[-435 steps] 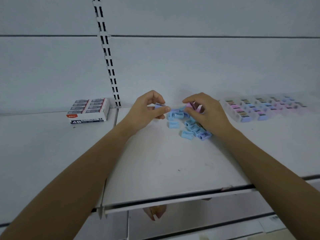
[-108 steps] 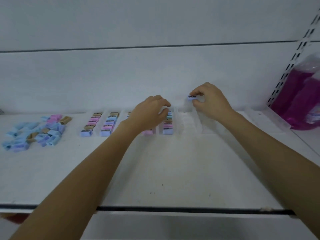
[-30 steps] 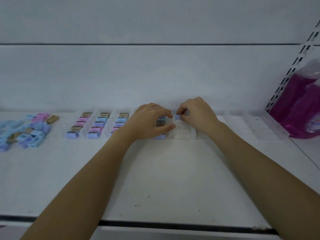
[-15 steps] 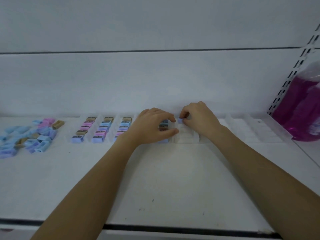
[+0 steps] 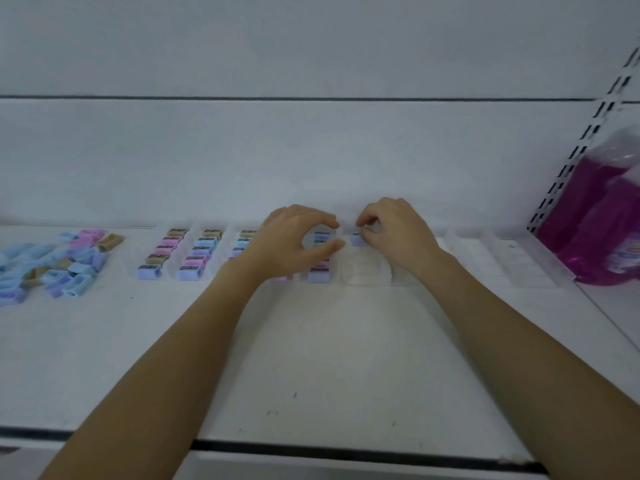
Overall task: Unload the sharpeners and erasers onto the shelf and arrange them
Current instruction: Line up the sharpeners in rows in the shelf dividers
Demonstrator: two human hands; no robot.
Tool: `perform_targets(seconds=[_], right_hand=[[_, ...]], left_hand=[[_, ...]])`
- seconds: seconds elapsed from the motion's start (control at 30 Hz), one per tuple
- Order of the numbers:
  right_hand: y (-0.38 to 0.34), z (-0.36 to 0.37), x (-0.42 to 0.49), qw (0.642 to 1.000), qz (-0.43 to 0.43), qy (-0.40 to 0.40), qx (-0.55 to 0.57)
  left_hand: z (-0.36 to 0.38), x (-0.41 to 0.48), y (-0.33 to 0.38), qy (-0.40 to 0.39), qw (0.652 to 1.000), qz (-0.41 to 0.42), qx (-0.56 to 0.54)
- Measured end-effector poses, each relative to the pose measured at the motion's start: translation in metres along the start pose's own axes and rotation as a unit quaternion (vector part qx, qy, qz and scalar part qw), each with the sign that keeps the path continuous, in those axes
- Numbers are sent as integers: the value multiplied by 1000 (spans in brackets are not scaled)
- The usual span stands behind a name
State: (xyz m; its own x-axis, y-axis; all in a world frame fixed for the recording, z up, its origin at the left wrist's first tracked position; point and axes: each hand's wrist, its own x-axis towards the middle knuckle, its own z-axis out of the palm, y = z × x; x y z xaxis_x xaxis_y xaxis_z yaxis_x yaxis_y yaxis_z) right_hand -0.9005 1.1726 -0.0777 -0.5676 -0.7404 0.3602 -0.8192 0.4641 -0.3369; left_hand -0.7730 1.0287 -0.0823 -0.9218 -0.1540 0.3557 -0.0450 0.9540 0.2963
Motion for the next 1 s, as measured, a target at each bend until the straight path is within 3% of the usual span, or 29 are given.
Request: perform_targets(seconds=[0.27,0.43,0.63,0.8,1.0], right_hand=[[-3,-24,6,997,5,58,54],[-64,-21,8,996,-76,16,38],[-183,23,4,981,-185,-64,18],[-268,69,7,973,-210,-92,31],[-332,108,30,969,-197,-151,18]], left_hand=[[-32,-8,-14,83,994,-76,-8],[-84,-28,-43,90,992,-57,65],[-159,-95,-106,63,983,-101,138],[-211,-170,-172,31,982,-139,125],[-228,-227,-234,-70,973,-194,104]])
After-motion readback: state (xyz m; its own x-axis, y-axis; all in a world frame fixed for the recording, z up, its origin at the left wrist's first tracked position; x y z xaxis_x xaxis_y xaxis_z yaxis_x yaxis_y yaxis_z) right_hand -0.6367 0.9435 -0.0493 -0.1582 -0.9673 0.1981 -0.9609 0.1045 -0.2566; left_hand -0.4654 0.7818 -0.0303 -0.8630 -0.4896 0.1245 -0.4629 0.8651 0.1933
